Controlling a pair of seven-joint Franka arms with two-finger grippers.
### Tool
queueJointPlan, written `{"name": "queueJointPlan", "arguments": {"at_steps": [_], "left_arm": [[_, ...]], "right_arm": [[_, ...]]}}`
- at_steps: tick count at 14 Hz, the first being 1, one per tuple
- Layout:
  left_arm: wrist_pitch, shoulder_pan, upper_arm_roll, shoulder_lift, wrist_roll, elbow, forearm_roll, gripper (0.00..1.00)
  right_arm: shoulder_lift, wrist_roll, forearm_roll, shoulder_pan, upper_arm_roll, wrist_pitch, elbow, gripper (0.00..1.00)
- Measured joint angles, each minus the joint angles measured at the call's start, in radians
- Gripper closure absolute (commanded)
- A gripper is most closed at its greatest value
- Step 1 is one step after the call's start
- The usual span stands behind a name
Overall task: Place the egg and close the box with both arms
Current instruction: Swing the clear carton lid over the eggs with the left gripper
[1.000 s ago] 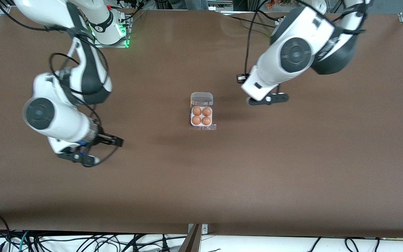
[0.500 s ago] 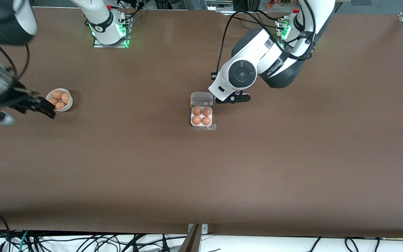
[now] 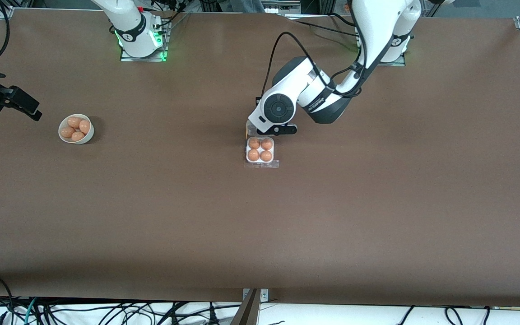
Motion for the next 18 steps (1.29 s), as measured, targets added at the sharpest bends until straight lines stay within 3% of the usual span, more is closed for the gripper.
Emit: {"name": "queueJointPlan", "arguments": {"at_steps": [10,18], "left_arm": [[0.147,-0.018,0.008,0.038,0.0,0.031,0.0,0.95],[0.167,-0.017,0.08,0.045,0.0,0.119,0.017,0.96]], "right_arm": [[0.002,-0.023,0.0,-0.018,0.028,-0.023,-0.008,0.0],[0.012,-0.026,0.0,-0.012,0.033,-0.022,-0.011,0.0]]}}
